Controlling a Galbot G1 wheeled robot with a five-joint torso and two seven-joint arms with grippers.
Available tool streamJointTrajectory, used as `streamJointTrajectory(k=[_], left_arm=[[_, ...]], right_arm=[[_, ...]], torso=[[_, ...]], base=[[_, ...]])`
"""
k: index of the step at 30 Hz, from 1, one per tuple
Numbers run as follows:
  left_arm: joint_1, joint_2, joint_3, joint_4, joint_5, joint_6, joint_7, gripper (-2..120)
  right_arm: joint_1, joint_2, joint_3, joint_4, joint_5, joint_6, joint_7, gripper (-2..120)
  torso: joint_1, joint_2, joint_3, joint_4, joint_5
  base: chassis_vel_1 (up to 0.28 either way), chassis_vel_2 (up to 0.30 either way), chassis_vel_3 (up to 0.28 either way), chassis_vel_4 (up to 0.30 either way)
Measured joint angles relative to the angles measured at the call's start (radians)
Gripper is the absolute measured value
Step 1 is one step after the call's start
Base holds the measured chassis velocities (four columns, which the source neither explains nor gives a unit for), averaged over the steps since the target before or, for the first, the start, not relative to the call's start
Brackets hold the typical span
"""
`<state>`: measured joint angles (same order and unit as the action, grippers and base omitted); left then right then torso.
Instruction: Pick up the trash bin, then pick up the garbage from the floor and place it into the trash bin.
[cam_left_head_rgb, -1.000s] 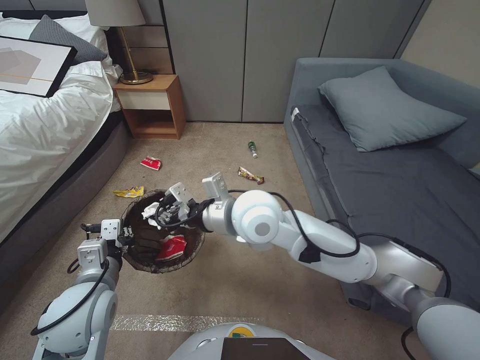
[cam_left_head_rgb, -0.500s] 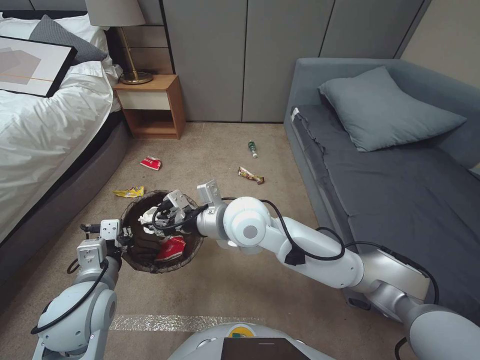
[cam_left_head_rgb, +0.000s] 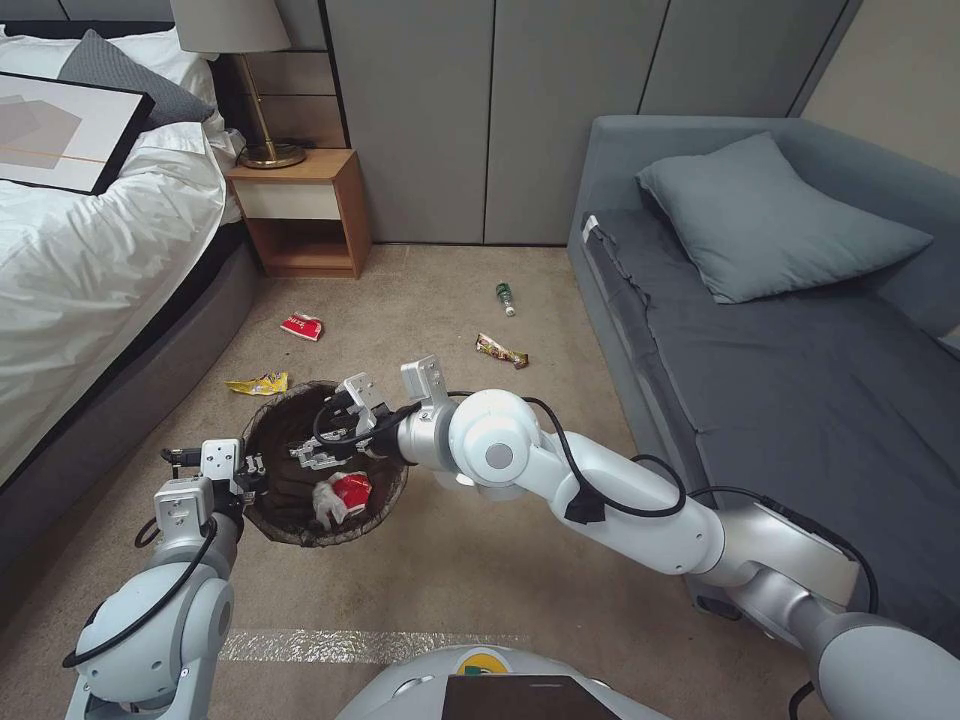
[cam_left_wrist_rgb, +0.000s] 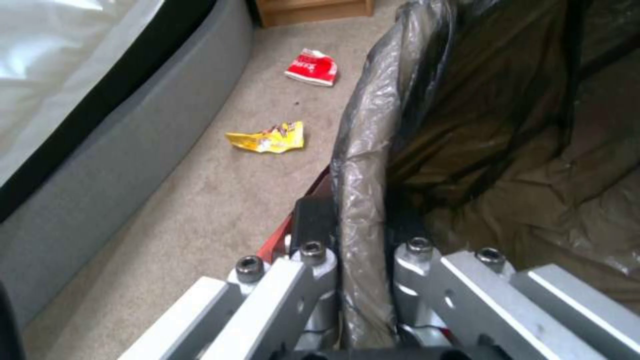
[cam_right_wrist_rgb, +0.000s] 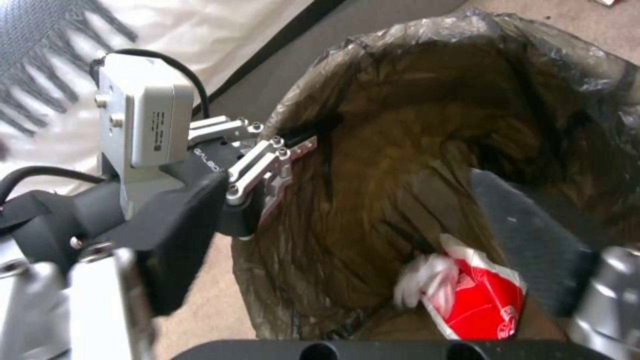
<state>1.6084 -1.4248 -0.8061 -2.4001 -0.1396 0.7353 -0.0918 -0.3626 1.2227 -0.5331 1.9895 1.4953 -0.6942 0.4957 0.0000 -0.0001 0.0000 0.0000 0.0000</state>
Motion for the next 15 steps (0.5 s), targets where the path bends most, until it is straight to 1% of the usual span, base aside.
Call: streamJointTrajectory(k=[1,2,3,4,10,12,13,14,15], left_arm=[[0.0,0.0,0.0,0.0,0.0,0.0,0.0,4],[0.0,0.0,0.0,0.0,0.0,0.0,0.0,4],[0.0,0.0,0.0,0.001,0.0,0.0,0.0,4],[0.0,0.0,0.0,0.001,0.0,0.0,0.0,4],[0.003,0.001,0.0,0.0,0.0,0.0,0.001,4],[0.005,0.003,-0.001,-0.001,0.0,0.0,0.001,4],[0.008,0.007,-0.003,-0.005,-0.001,0.0,0.001,4],[0.008,0.007,-0.003,-0.005,-0.001,0.0,0.001,4],[0.009,0.009,-0.003,-0.008,-0.002,0.0,0.001,4]], right_arm=[[-0.002,-0.001,0.001,0.001,0.0,0.0,0.0,93],[-0.002,-0.001,0.001,0.001,0.0,0.0,0.0,93],[-0.004,-0.003,0.002,0.002,0.0,0.0,0.0,98],[-0.005,-0.005,0.003,0.003,0.0,0.0,0.0,99],[-0.01,-0.017,0.011,0.013,0.0,-0.002,0.0,100],[-0.012,-0.029,0.023,0.028,0.001,-0.003,0.0,100],[-0.018,-0.055,0.049,0.053,0.001,-0.007,0.003,100],[-0.018,-0.055,0.049,0.053,0.001,-0.007,0.003,100],[-0.025,-0.073,0.072,0.072,0.002,-0.013,0.009,100]], torso=[[0.0,0.0,0.0,0.0,0.0],[0.0,0.0,0.0,0.0,0.0],[0.0,0.0,0.0,0.0,0.0],[0.0,0.0,0.0,0.0,0.0],[0.0,0.0,0.0,0.0001,0.0],[0.0,0.0,0.0,0.0001,0.0],[0.0,0.0,0.0,0.0003,0.0001],[0.0,0.0,0.0,0.0003,0.0001],[0.0,0.0,0.0,0.0003,0.0001]], base=[[0.0,0.0,0.0,0.0],[0.0,0.0,0.0,0.0],[0.0,0.0,0.0,0.0],[0.0,0.0,0.0,0.0],[0.0,0.0,0.0,0.0],[0.0,0.0,0.0,0.0],[0.0,0.0,0.0,0.0],[0.0,0.0,0.0,0.0],[0.0,0.0,0.0,0.0]])
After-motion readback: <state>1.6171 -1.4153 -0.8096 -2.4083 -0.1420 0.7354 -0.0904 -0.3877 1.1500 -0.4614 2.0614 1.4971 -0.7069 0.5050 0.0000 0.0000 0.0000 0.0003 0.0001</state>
